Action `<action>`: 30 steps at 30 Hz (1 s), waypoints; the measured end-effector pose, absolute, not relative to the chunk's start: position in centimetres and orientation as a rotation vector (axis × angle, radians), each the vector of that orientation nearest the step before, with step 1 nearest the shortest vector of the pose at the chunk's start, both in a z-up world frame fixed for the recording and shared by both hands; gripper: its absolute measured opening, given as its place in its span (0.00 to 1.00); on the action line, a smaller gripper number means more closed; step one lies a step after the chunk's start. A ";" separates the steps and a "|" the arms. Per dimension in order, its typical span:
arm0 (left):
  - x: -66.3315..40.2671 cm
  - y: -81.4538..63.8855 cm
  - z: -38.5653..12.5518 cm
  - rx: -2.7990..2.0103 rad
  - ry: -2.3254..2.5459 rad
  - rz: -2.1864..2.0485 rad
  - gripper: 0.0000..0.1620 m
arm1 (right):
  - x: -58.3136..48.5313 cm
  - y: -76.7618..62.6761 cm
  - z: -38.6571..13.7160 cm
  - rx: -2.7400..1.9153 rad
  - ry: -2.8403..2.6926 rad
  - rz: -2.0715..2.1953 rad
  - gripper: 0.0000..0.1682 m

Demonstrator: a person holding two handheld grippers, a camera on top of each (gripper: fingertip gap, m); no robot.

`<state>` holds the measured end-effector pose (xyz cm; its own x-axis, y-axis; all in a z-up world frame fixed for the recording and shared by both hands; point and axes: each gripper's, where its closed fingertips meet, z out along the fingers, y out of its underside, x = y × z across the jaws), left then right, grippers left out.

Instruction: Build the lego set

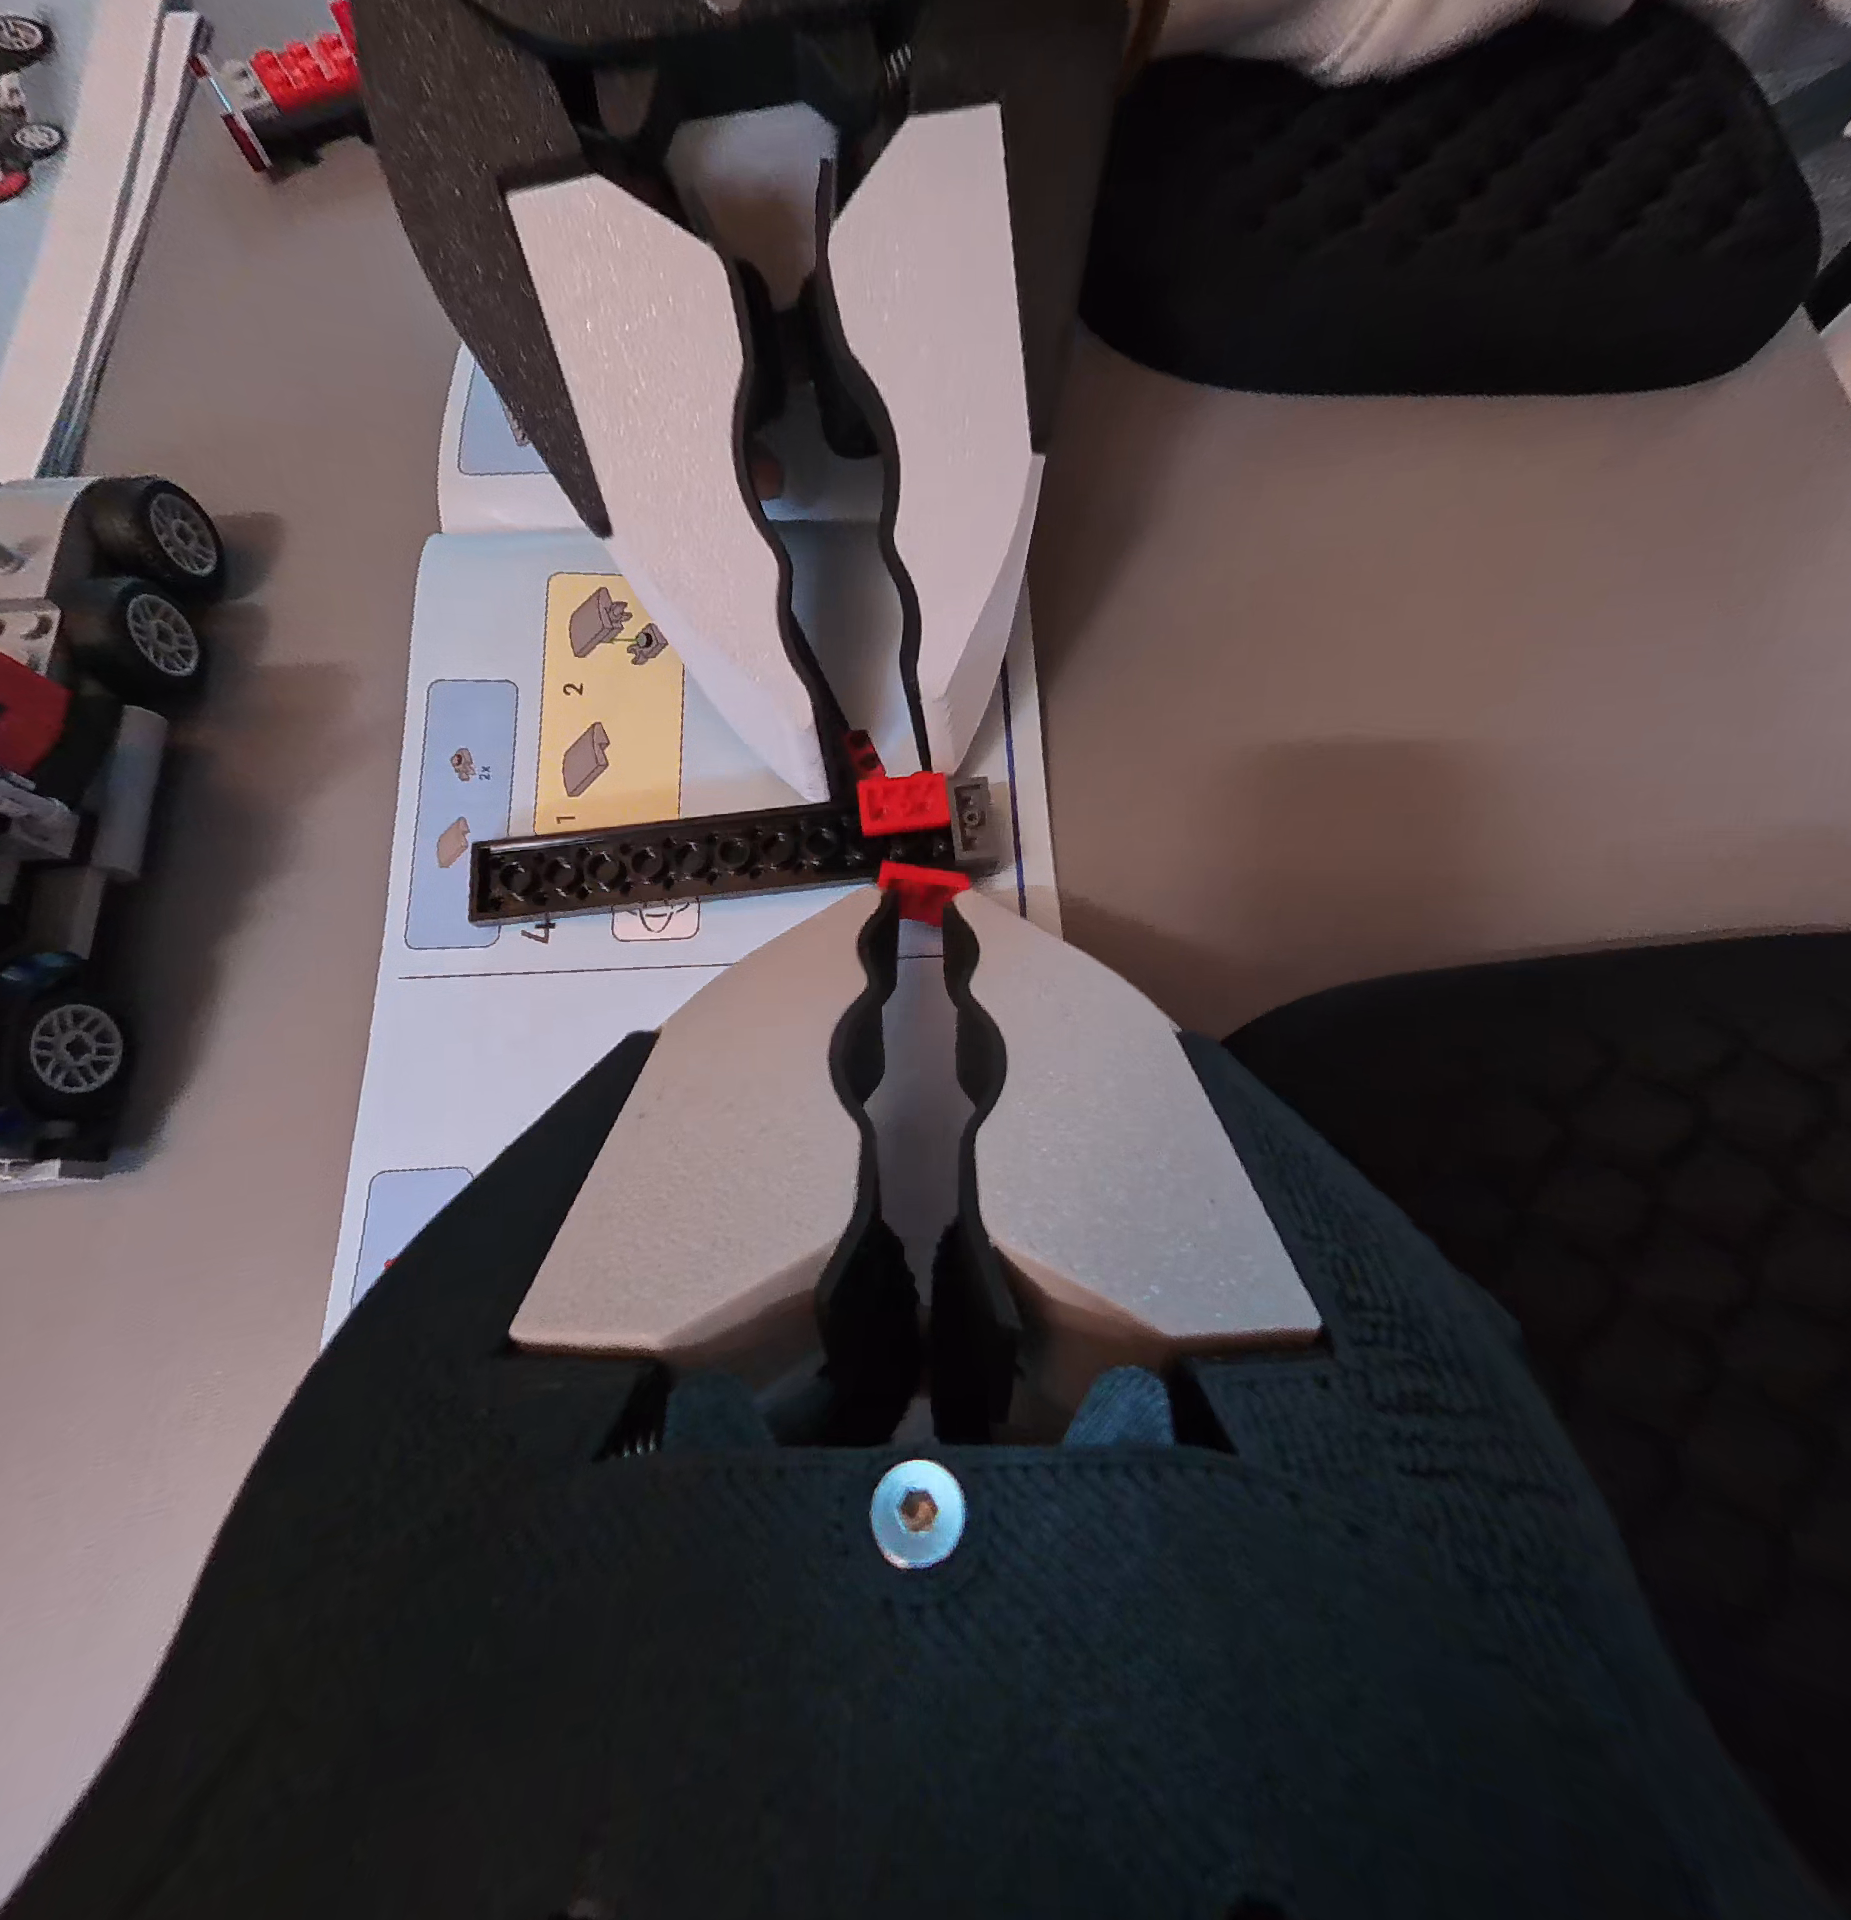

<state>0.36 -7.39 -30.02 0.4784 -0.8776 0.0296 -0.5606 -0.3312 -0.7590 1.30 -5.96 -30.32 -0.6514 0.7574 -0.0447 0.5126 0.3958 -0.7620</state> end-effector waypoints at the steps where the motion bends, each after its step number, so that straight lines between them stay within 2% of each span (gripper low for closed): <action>1: 0.4 -7.4 -30.0 -2.028 1.183 -0.586 0.04 | 1.3 -6.0 -30.3 -1.106 -2.351 1.111 0.10; 19: 1.1 -6.9 -29.4 -2.011 1.115 -0.635 0.01 | 1.0 -6.4 -30.5 -1.096 -2.358 1.082 0.09; 30: 1.1 -6.7 -29.5 -1.932 1.200 -0.504 0.00 | 1.0 -6.3 -30.5 -1.116 -2.353 1.108 0.08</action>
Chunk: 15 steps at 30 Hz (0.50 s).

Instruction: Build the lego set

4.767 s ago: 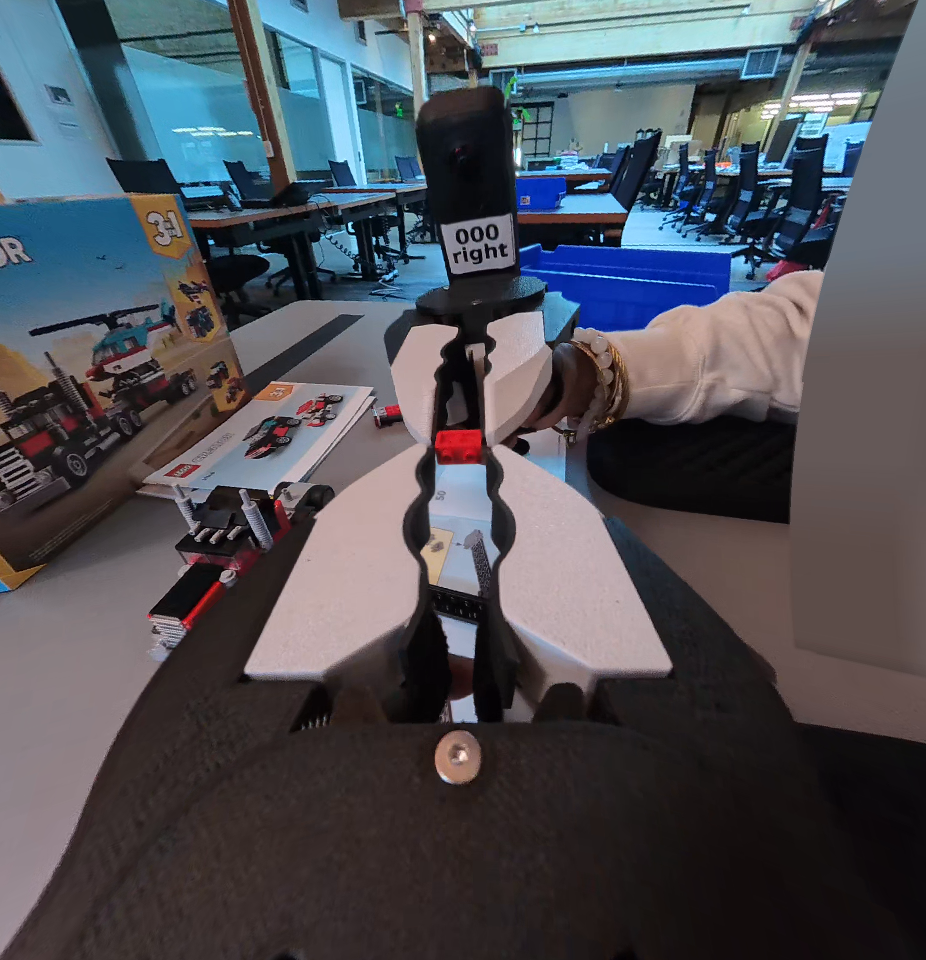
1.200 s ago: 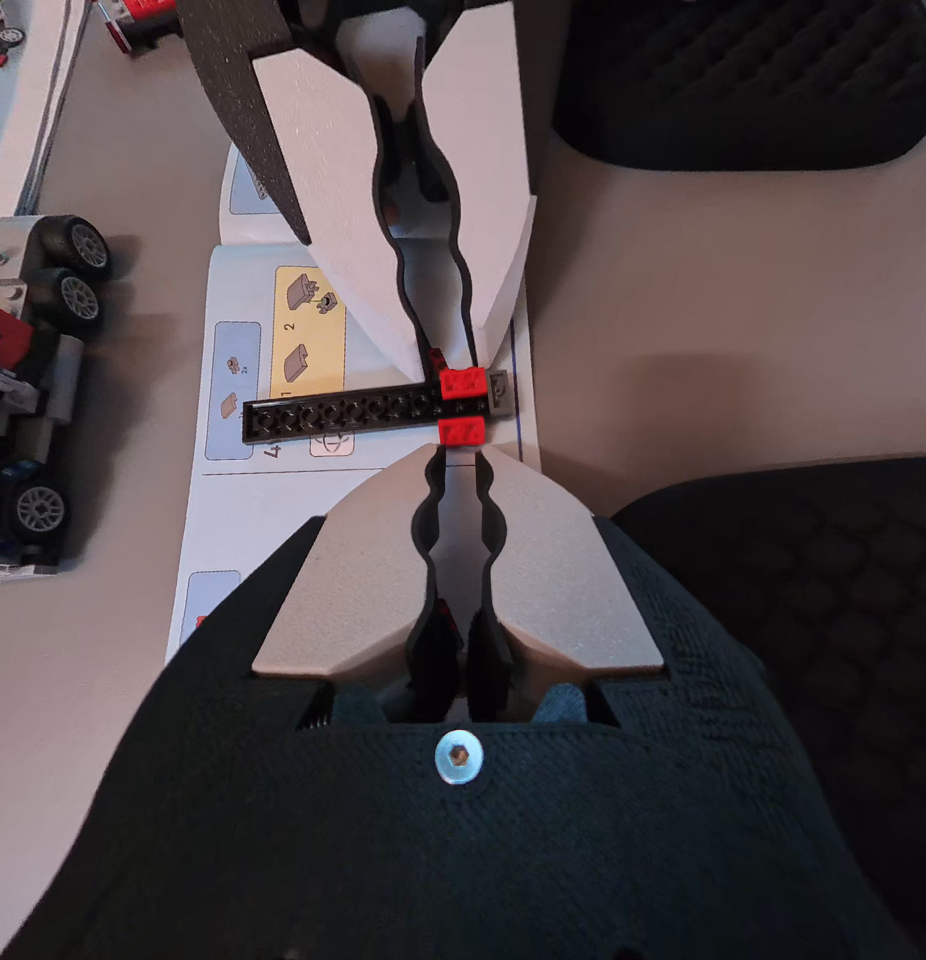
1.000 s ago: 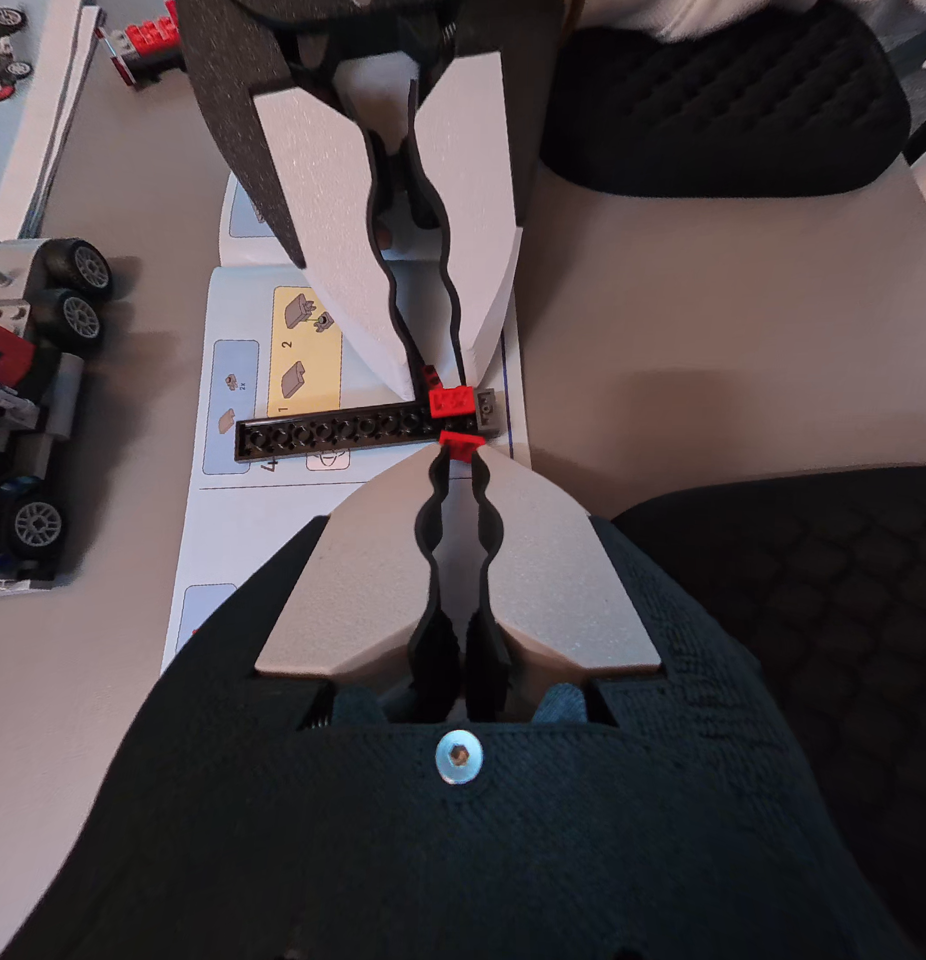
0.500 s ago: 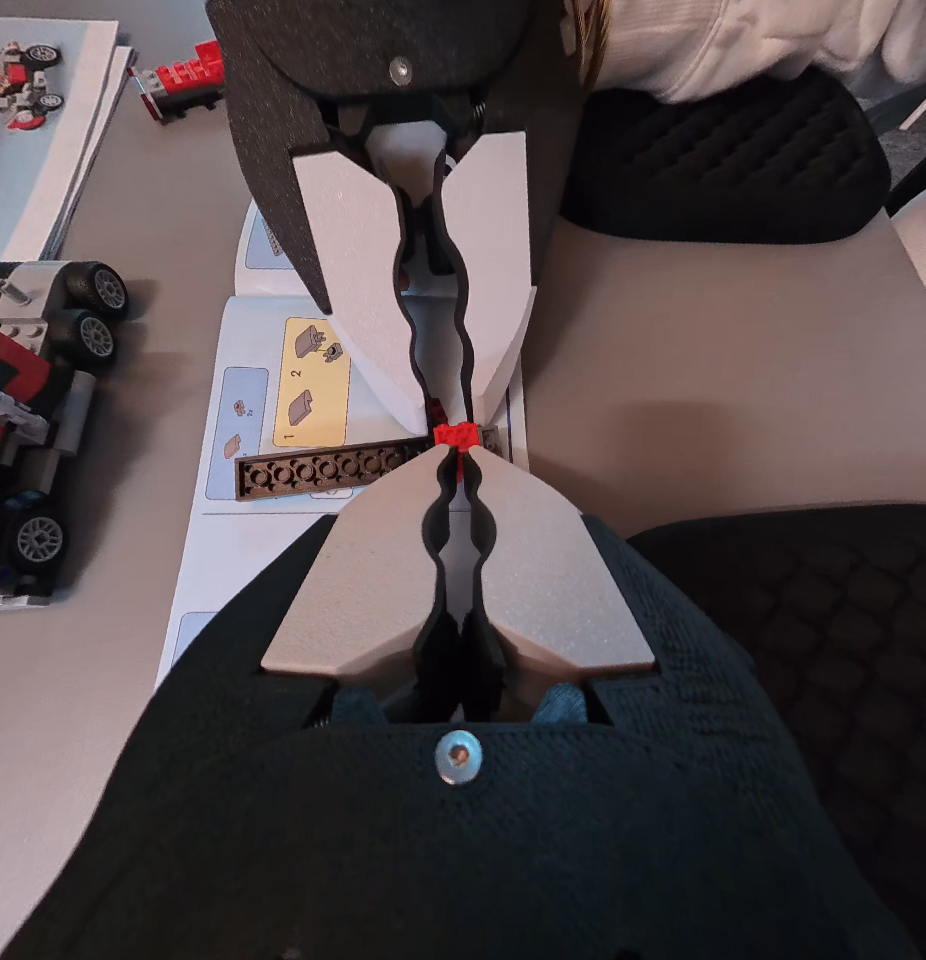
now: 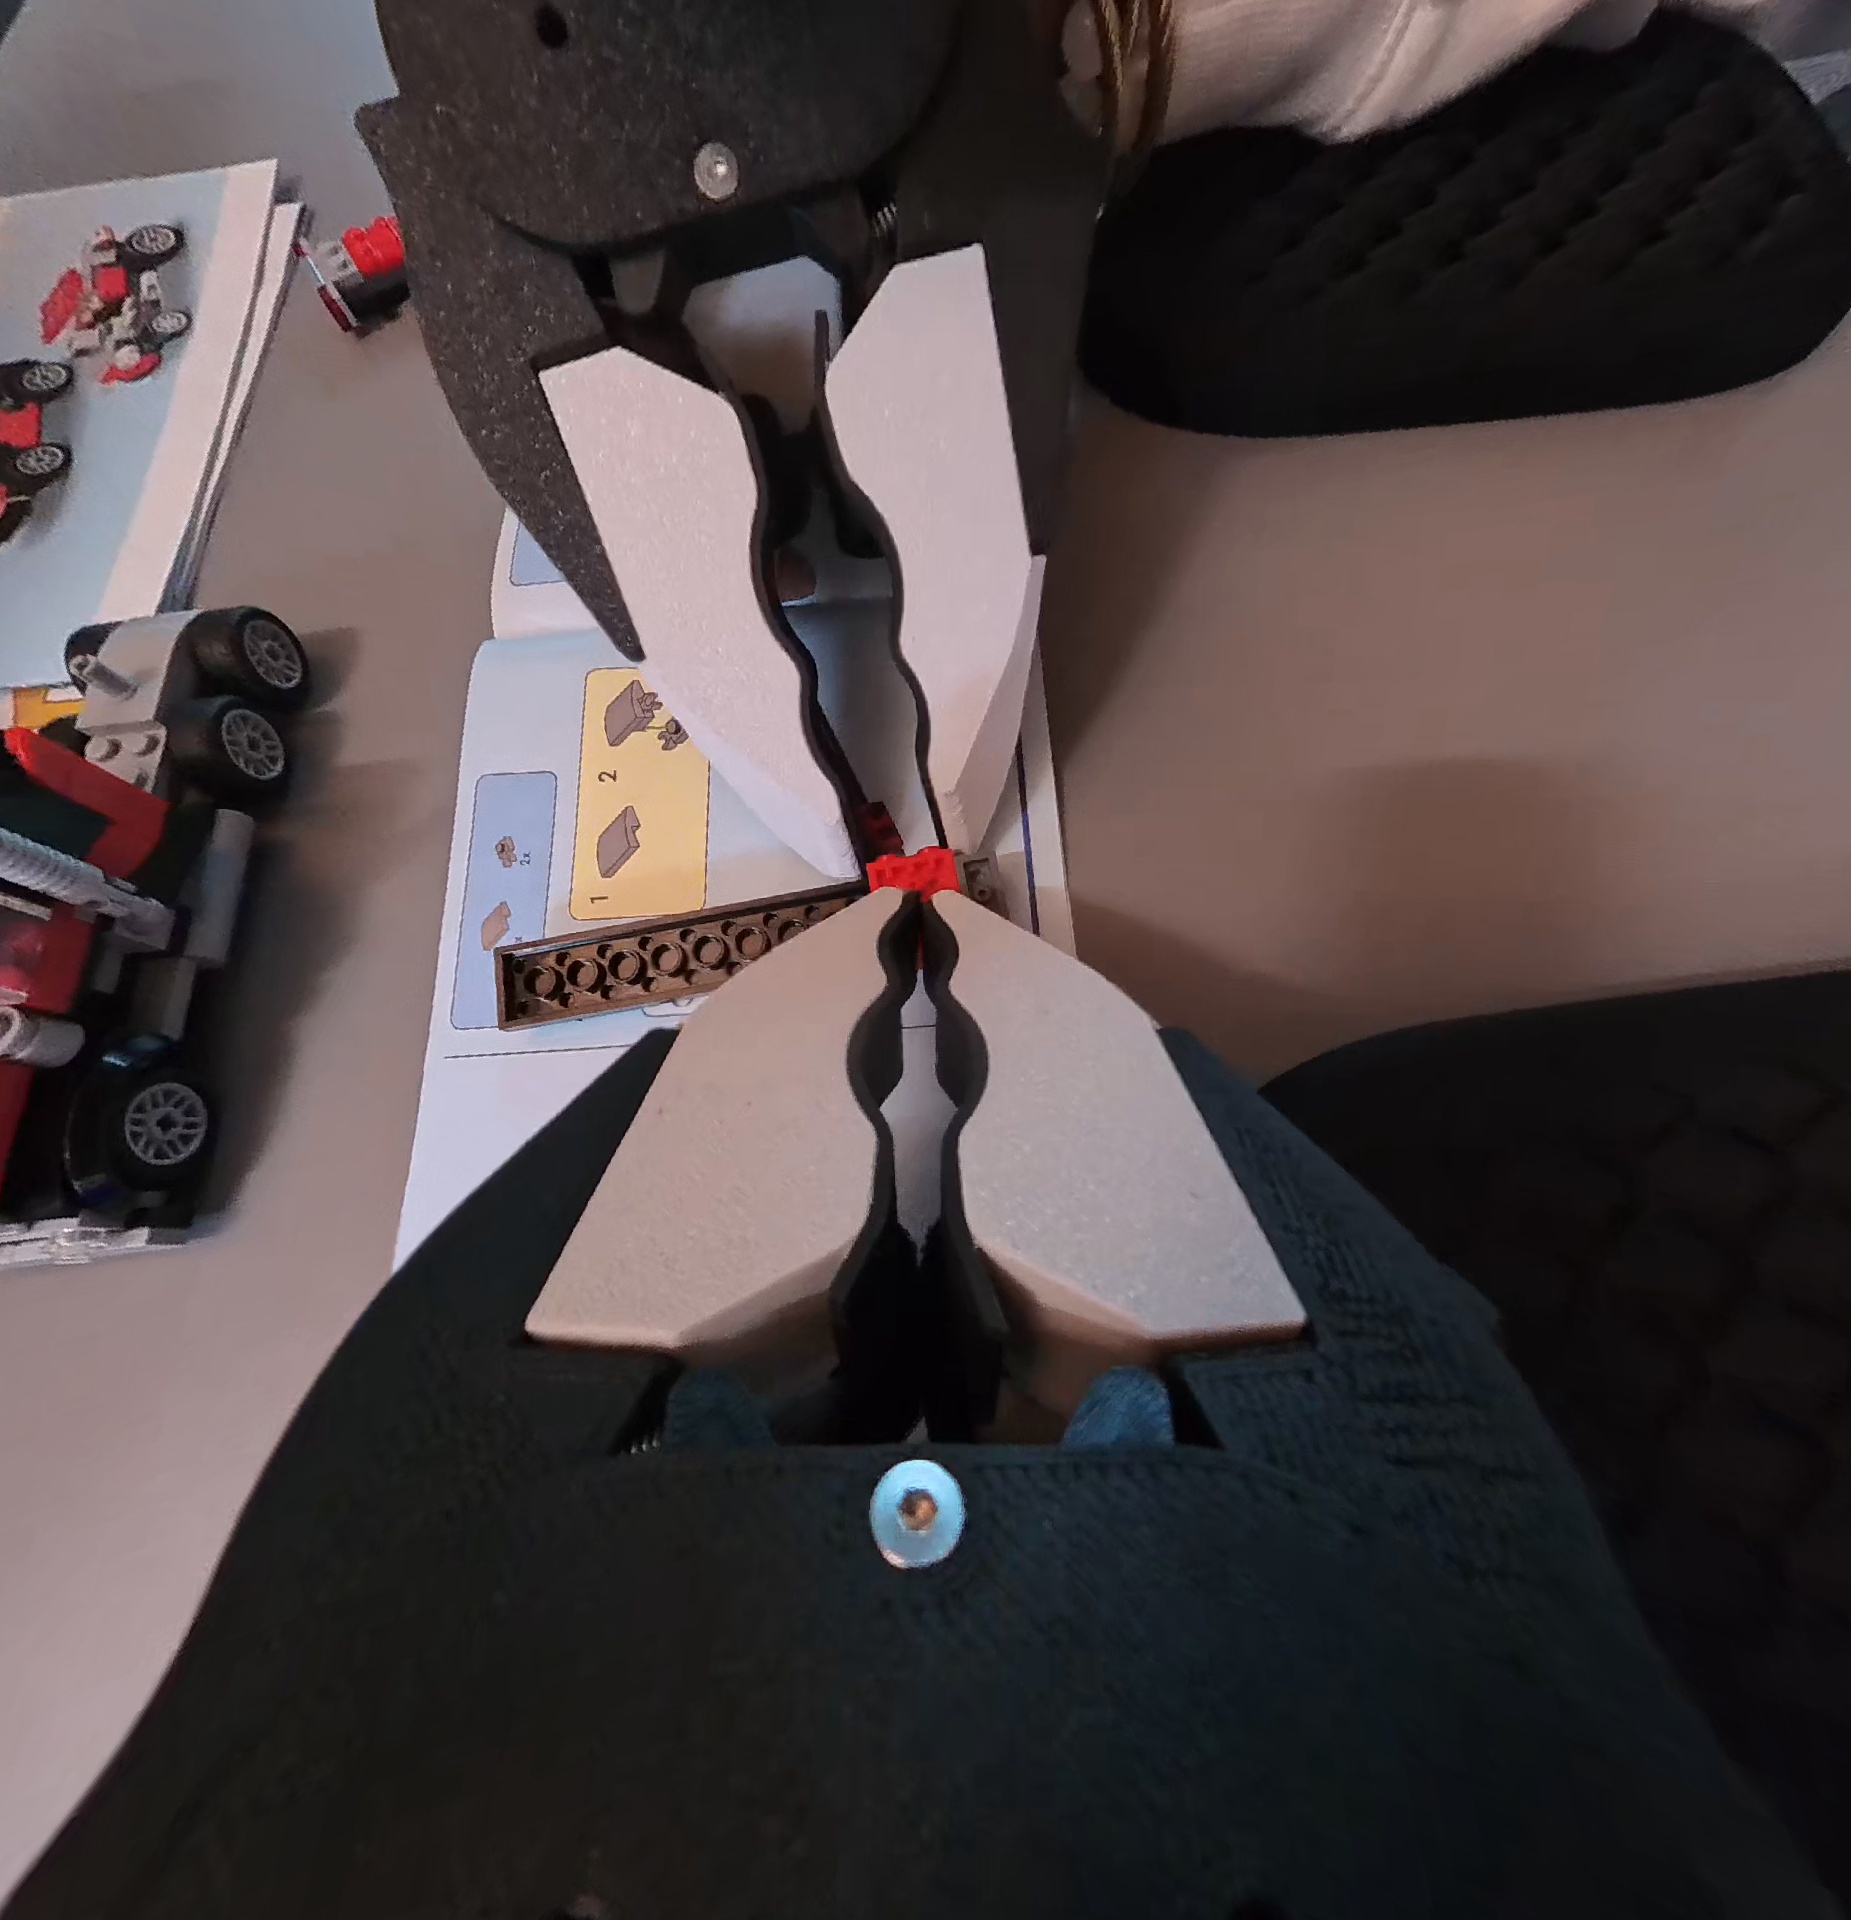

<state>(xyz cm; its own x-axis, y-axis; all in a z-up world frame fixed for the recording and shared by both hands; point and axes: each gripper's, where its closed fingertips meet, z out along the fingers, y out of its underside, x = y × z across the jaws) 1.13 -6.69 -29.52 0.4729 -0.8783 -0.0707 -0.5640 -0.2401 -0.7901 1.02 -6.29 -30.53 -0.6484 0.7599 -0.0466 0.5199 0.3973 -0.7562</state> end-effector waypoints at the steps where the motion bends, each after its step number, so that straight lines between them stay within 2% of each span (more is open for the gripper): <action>1: 1.1 -6.7 -29.5 -1.939 1.194 -0.513 0.00 | 1.0 -6.3 -30.5 -1.116 -2.355 1.109 0.08; 15: 1.2 -6.7 -29.7 -2.022 1.117 -0.642 0.01 | 1.3 -6.0 -30.2 -1.128 -2.357 1.115 0.08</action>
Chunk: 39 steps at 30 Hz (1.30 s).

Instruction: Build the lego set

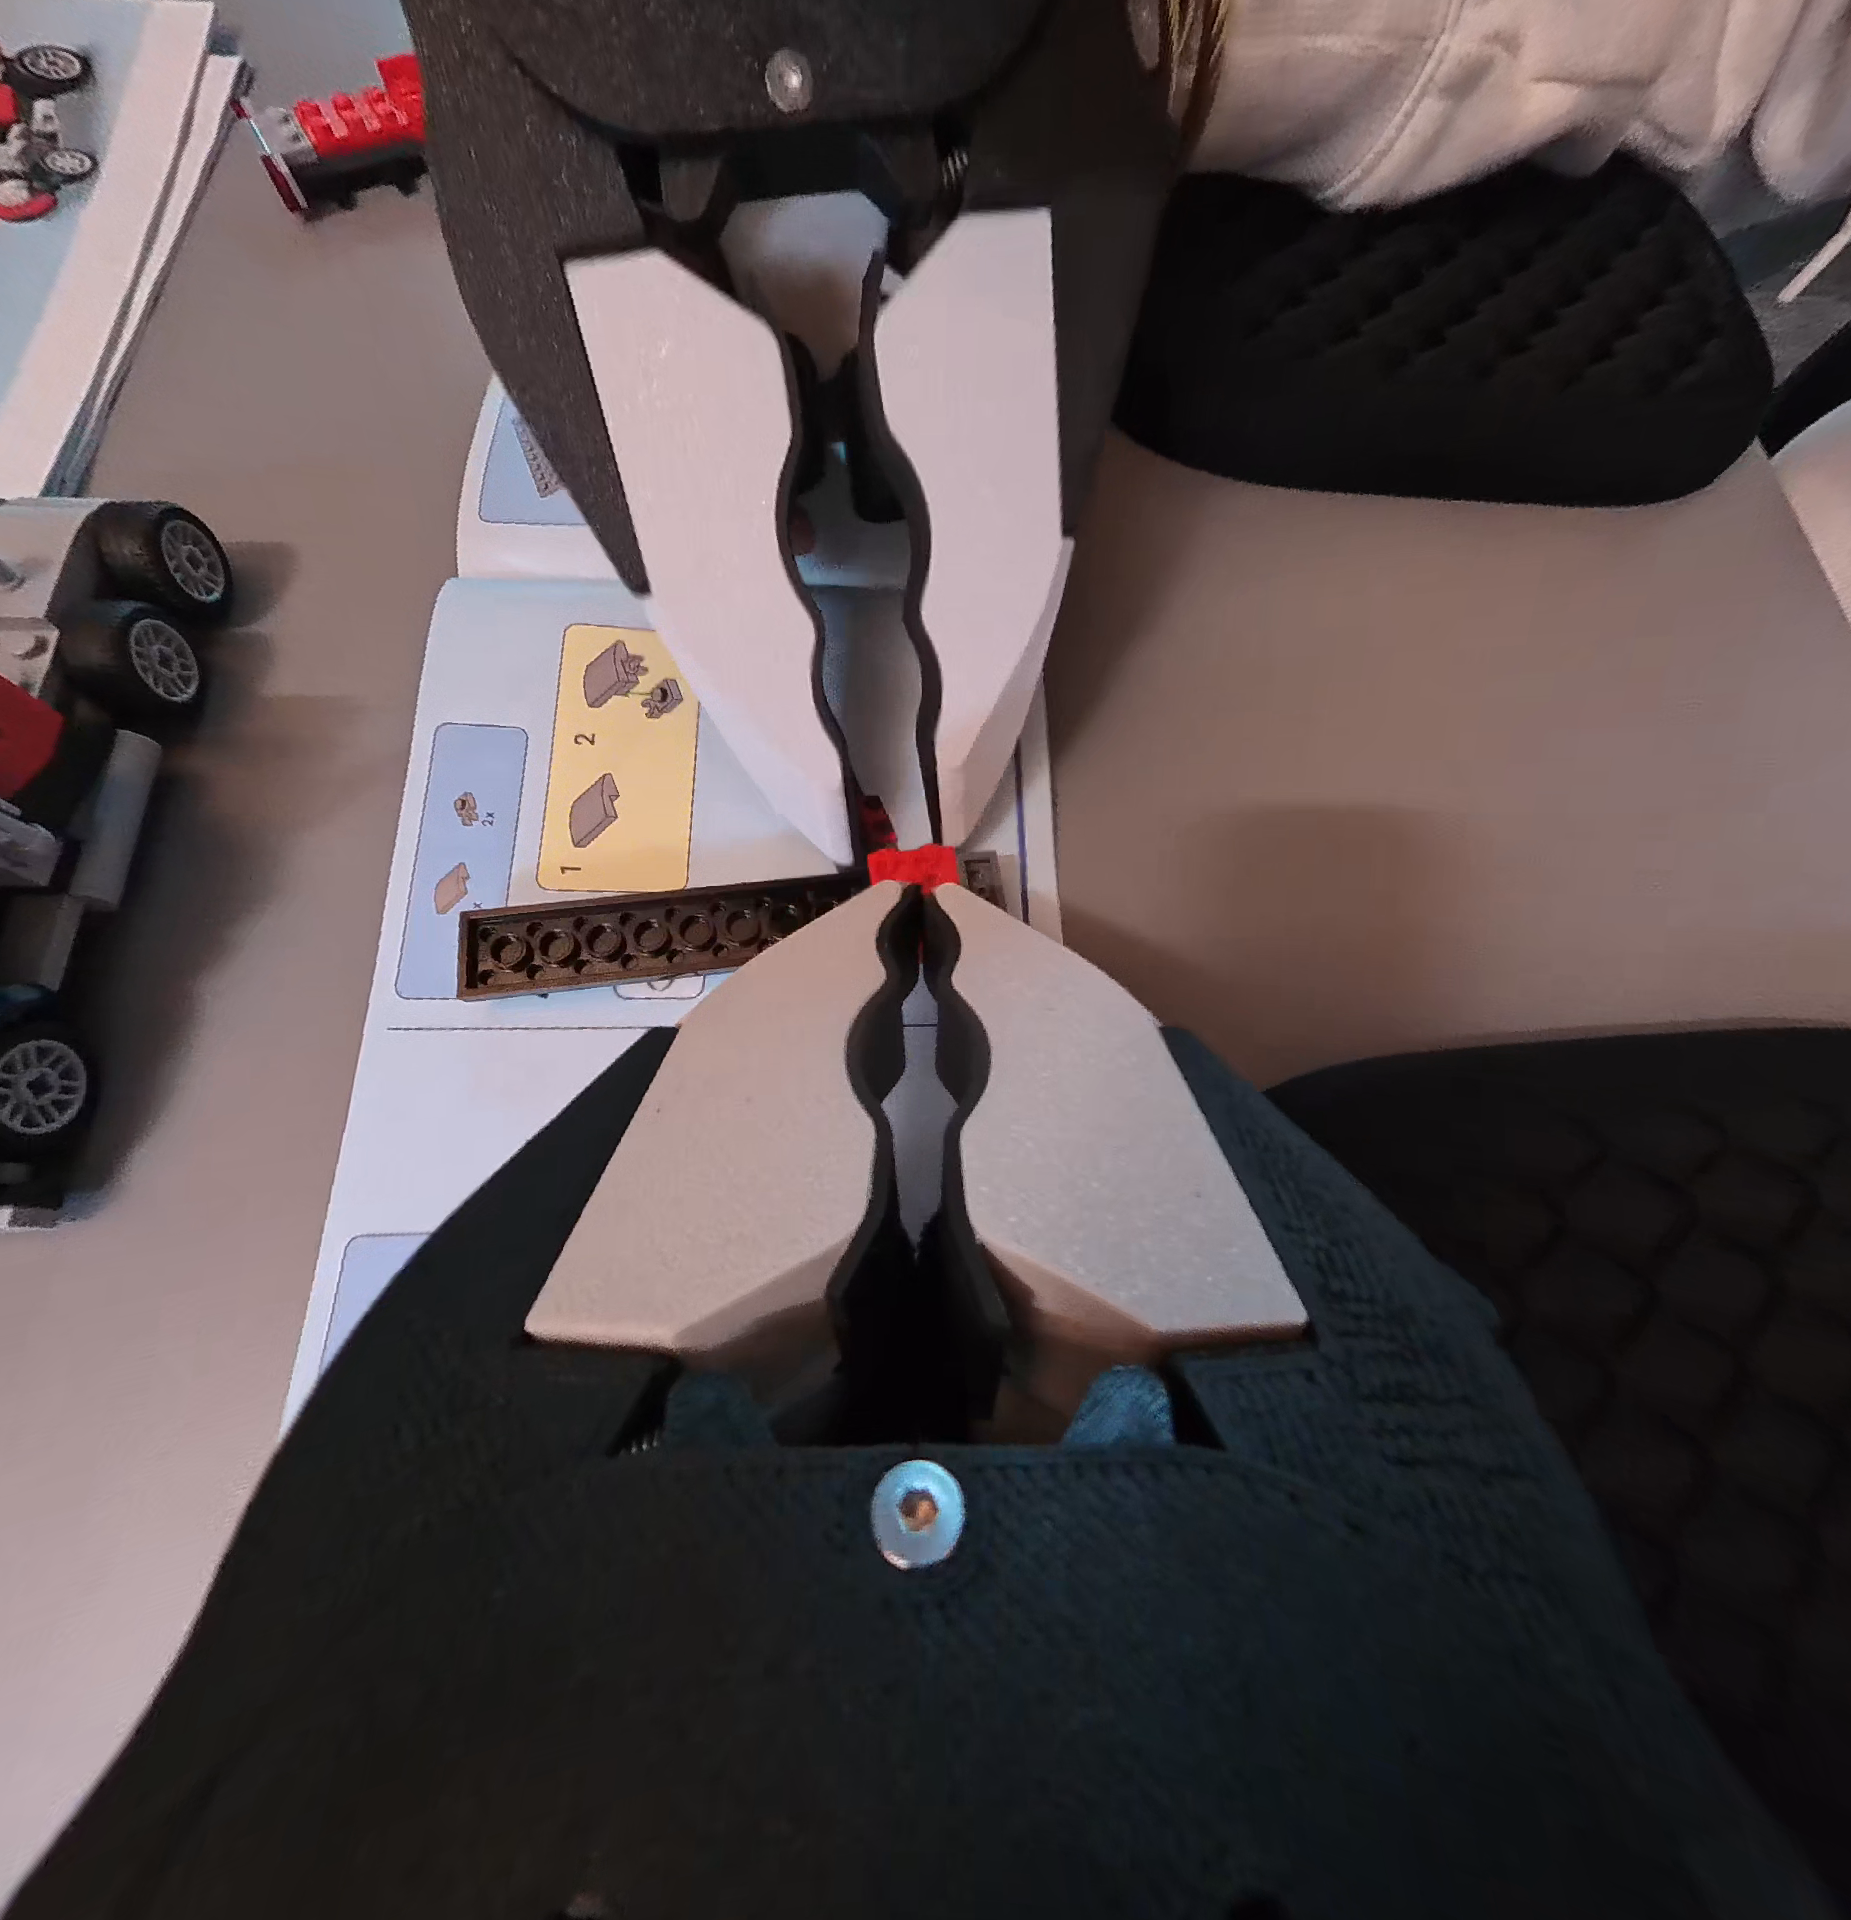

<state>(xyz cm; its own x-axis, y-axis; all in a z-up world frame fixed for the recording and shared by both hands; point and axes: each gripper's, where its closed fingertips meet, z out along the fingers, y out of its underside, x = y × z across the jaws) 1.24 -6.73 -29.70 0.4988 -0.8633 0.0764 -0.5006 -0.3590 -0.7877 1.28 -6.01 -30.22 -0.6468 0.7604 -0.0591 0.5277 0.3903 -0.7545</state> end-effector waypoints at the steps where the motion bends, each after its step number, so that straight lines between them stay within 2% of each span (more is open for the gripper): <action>1: 1.2 -6.7 -29.7 -2.024 1.116 -0.648 0.01 | 1.2 -5.8 -29.6 -1.136 -2.319 1.144 0.07; 4: 1.2 -6.7 -29.7 -2.013 1.123 -0.627 0.01 | 0.7 -6.0 -27.4 -1.107 -2.194 1.290 0.02; 8: 1.2 -6.8 -29.7 -2.007 1.128 -0.613 0.01 | 0.8 -6.4 -29.3 -1.116 -2.307 1.146 0.01; 12: 1.1 -6.8 -29.7 -1.984 1.149 -0.579 0.01 | 0.7 -7.0 -29.3 -1.118 -2.310 1.177 0.00; 19: 1.4 -6.8 -29.5 -1.948 1.181 -0.542 0.00 | 0.8 -7.0 -29.6 -1.106 -2.332 1.129 0.00; 22: 1.1 -6.8 -29.0 -1.930 1.152 -0.551 0.08 | 0.9 -7.0 -29.6 -1.108 -2.336 1.134 0.00; 27: 0.4 -7.1 -28.8 -1.937 1.116 -0.567 0.04 | 0.9 -7.0 -29.5 -1.104 -2.338 1.148 0.01; 33: -0.9 -7.6 -29.5 -2.047 1.134 -0.507 0.05 | 0.9 -7.0 -29.5 -1.108 -2.334 1.166 0.01; 36: -1.5 -8.6 -30.5 -2.138 1.156 -0.521 0.08 | 0.8 -7.1 -29.5 -1.108 -2.334 1.179 0.01; 39: -1.2 -8.8 -30.5 -2.142 1.155 -0.544 0.18 | 0.8 -7.1 -29.5 -1.101 -2.339 1.171 0.01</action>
